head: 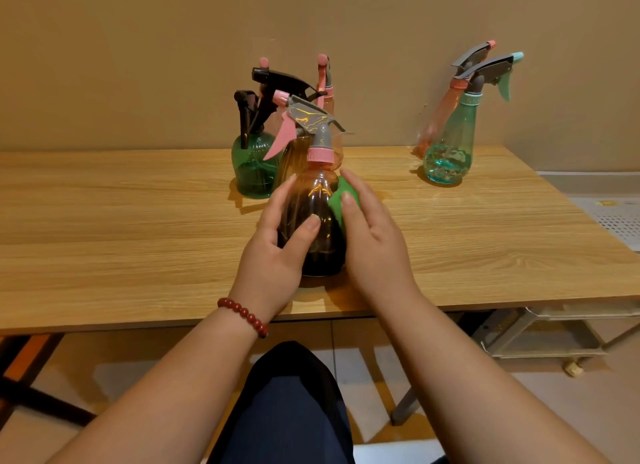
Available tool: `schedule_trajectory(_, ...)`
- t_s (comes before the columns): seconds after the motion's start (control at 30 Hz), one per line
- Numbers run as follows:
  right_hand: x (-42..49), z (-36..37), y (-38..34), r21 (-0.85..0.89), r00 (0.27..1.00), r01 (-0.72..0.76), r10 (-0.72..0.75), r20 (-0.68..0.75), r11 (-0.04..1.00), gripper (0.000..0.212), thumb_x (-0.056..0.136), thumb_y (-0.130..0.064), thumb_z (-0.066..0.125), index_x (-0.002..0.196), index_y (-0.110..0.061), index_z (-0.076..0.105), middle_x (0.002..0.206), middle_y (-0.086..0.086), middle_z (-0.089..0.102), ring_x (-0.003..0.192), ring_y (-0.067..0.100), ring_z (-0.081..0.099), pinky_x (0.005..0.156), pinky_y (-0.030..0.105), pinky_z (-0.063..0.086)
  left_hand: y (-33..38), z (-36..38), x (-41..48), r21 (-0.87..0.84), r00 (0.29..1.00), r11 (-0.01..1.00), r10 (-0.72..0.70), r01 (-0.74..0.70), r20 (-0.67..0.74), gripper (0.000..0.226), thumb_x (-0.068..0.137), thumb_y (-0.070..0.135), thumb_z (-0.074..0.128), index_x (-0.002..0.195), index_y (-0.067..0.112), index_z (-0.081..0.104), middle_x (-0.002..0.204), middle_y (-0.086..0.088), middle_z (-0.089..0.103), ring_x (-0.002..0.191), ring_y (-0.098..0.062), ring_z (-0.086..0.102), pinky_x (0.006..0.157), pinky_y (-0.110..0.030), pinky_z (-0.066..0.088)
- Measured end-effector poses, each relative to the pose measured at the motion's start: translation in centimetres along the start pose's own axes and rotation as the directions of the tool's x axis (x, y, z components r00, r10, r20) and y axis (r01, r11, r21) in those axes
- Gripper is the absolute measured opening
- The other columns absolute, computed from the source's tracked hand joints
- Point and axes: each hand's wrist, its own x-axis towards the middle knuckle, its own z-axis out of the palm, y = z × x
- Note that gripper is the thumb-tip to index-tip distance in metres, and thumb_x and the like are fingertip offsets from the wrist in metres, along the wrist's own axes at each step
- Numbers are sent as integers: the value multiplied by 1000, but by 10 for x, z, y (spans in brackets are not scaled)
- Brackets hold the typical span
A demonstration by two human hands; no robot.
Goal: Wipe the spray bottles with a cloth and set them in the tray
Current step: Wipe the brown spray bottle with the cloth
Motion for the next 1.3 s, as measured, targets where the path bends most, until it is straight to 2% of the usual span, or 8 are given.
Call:
schedule_trajectory(0.27, -26, 11, 3, -132, 994, 48, -34, 103, 990, 49, 103, -36, 27, 151, -37, 16, 148, -22, 24, 121, -33, 10, 92, -10, 10, -3, -4, 1, -44, 999, 999, 25, -26, -20, 61, 83, 53, 49, 141, 40, 35, 133, 24, 49, 120, 9, 48, 90, -6, 40)
schedule_trajectory(0.4, -16, 6, -4, -120, 995, 22, -10, 100, 993, 49, 102, -41, 28, 150, -35, 22, 143, -21, 29, 115, -31, 19, 88, -12, 11, -1, -2, 0, -39, 999, 999, 33, -34, -16, 58, 85, 51, 49, 140, 42, 34, 132, 24, 49, 119, 9, 49, 88, -5, 40)
schedule_trajectory(0.57, 14, 0, -11, 7, 997, 15, -16, 78, 1000, 42, 101, -44, 33, 143, -38, 40, 138, -15, 46, 125, -1, 44, 106, 23, 37, -2, -2, -2, -58, 1000, 998, 18, -17, 16, 59, 79, 57, 49, 136, 50, 35, 138, 18, 47, 123, 2, 48, 89, -11, 46)
schedule_trajectory(0.67, -4, 7, -4, -87, 989, 120, -112, 96, 989, 45, 103, -37, 32, 148, -37, 28, 149, -17, 33, 133, -13, 25, 102, -2, 18, -4, -4, -1, -63, 1000, 998, 27, -27, -2, 64, 82, 55, 49, 142, 40, 36, 138, 14, 49, 124, 2, 49, 91, -10, 43)
schedule_trajectory(0.8, -26, 13, 4, -175, 986, 148, -131, 104, 973, 50, 99, -43, 27, 146, -47, 10, 159, -19, 6, 141, -13, -2, 102, -4, 0, -4, -3, 0, -34, 999, 999, 36, -36, -15, 65, 82, 55, 48, 143, 36, 36, 136, 15, 51, 122, 2, 50, 96, -15, 42)
schedule_trajectory(1.1, 14, 1, -10, 6, 994, 34, -35, 106, 999, 46, 103, -34, 37, 149, -36, 29, 151, -14, 33, 133, -7, 27, 102, 8, 24, -3, -1, 0, -16, 1000, 1000, 26, -26, -12, 63, 85, 51, 50, 144, 36, 35, 140, 17, 46, 124, 8, 46, 90, -7, 43)
schedule_trajectory(1.2, 4, 3, -5, -33, 992, 84, -81, 97, 996, 46, 104, -34, 34, 149, -37, 27, 154, -14, 28, 138, -7, 21, 109, 12, 20, -3, -2, 1, -27, 999, 999, 36, -36, -9, 62, 86, 49, 51, 144, 33, 37, 138, 17, 48, 122, 9, 46, 87, -3, 40)
schedule_trajectory(1.3, -13, 4, 4, -96, 980, 158, -145, 136, 983, 49, 101, -37, 32, 149, -40, 20, 158, -17, 14, 139, -16, 5, 103, -3, 6, -6, -3, 2, -8, 999, 999, 41, -41, -12, 66, 83, 55, 47, 145, 32, 37, 139, 15, 49, 125, 4, 47, 94, -9, 41)
